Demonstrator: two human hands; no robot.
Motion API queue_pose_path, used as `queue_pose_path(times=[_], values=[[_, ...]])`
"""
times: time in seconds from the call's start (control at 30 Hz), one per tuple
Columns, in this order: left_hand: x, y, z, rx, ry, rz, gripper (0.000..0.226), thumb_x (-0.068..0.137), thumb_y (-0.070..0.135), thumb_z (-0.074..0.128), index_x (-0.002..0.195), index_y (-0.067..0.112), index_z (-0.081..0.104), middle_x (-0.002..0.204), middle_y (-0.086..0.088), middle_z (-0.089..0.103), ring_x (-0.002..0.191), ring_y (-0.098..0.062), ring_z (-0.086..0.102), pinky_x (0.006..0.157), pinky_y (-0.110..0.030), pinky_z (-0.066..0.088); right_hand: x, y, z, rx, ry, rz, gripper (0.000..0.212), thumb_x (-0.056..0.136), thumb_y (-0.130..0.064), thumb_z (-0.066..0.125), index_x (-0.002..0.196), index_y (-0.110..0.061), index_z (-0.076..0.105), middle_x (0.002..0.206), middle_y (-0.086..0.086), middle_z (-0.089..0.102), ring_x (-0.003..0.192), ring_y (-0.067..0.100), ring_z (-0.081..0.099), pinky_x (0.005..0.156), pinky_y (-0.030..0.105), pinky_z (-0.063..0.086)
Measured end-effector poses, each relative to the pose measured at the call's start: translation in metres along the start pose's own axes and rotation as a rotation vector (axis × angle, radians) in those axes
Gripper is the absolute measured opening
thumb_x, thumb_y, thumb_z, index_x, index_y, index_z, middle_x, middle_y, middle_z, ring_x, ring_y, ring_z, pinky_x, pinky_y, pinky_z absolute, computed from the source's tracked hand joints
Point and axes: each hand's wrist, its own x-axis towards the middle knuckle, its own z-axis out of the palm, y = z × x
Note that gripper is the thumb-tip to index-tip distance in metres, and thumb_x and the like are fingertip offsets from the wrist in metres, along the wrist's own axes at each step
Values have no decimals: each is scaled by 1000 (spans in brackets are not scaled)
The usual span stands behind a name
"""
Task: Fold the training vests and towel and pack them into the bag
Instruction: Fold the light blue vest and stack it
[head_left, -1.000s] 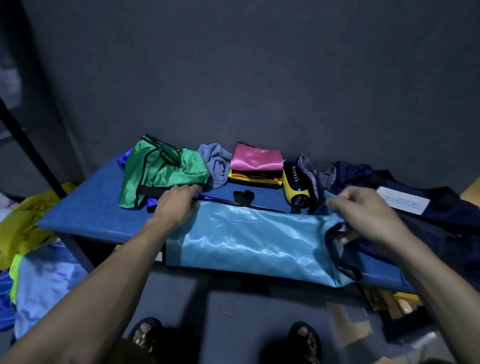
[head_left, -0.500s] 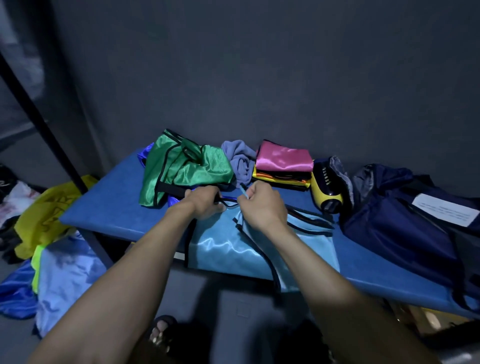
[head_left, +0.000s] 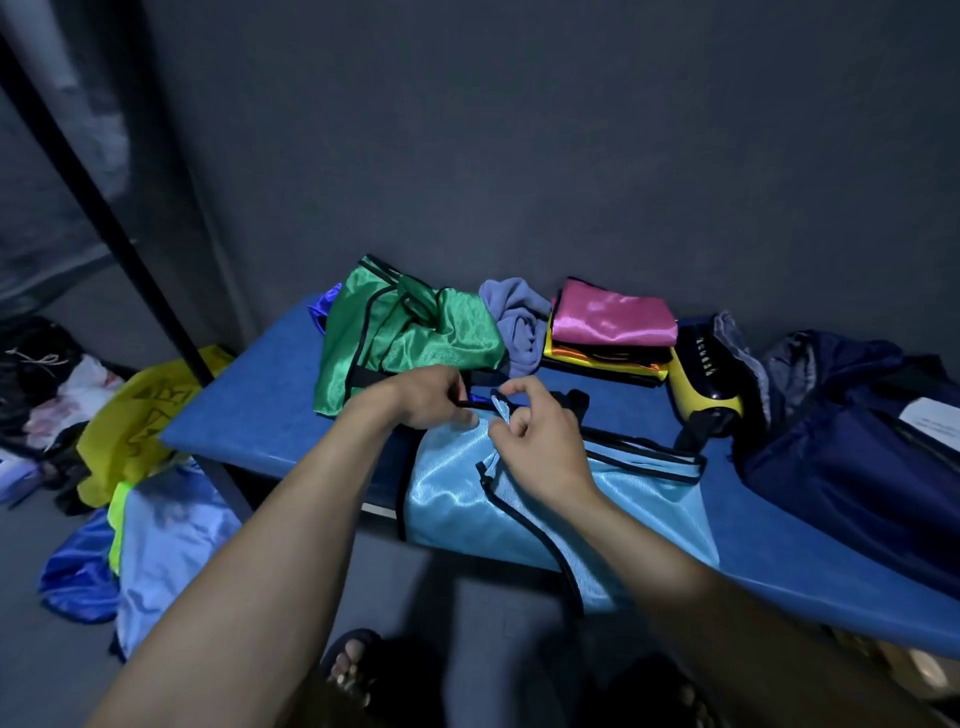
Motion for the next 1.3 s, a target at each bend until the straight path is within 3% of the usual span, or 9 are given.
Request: queue_pose_path(times=[0.13,0.23,0.43,0.63,0.73,0.93,1.07,1.2,1.3], values=[[1,0,2,-201,-14,-1,28,84,24,83,101,17,63,90,-1,67,82,-17,58,80,-33,48,-5,6,3,0,-4,-104,44,94,-16,64,136,-20,52,54,-1,55,55,11,53,73,21,47],[-2,0,3,-444,-16,-16,33,78,10,86,103,13,65,91,-10,70,83,-22,61,90,-41,53,-8,9,6,-9,-11,-188,56,94,-18,64,147,-22,45,58,-3,54,63,14,56,81,32,52],[-10,1,9,-734,23,31,26,81,-14,68,102,0,69,79,-3,67,78,-17,61,77,-28,51,-6,2,23,-114,-8,-323,71,90,-28,60,156,-36,33,62,-10,48,79,14,49,87,43,49],[-14,-5,9,-798,91,7,16,90,-6,65,105,-10,69,98,-19,72,91,-21,66,93,-32,53,-4,0,25,-92,-82,-367,68,93,-32,51,158,-34,30,68,-13,55,86,13,52,98,43,44],[-13,-4,11,-770,142,-39,17,91,-1,67,106,-8,71,106,-23,74,95,-19,66,100,-34,52,1,4,18,-11,-129,-342,67,91,-17,54,153,-38,37,75,-10,59,85,13,57,89,39,50],[-15,4,11,-847,99,-28,9,94,2,66,94,7,74,85,-2,75,81,-10,66,88,-29,50,17,15,3,26,33,-347,32,93,-15,68,124,-25,65,75,-5,57,72,12,57,71,35,52],[-23,5,3,-917,40,46,19,95,-7,61,110,0,70,99,-11,74,92,-16,68,90,-23,54,19,19,-5,28,74,-365,15,90,-19,75,104,-19,69,96,-9,52,87,1,55,78,15,43],[-34,7,-1,-886,30,105,31,88,-15,64,111,6,69,90,-7,71,79,-14,65,80,-21,52,20,16,-14,20,77,-399,15,87,-17,76,92,-19,61,104,-6,51,100,12,56,88,28,47],[-39,15,-3,-791,161,138,32,84,-15,70,106,8,70,80,1,72,75,-13,64,80,-19,51,18,9,-27,64,29,-428,15,86,-15,77,91,-18,64,117,-6,54,115,10,55,97,23,43]])
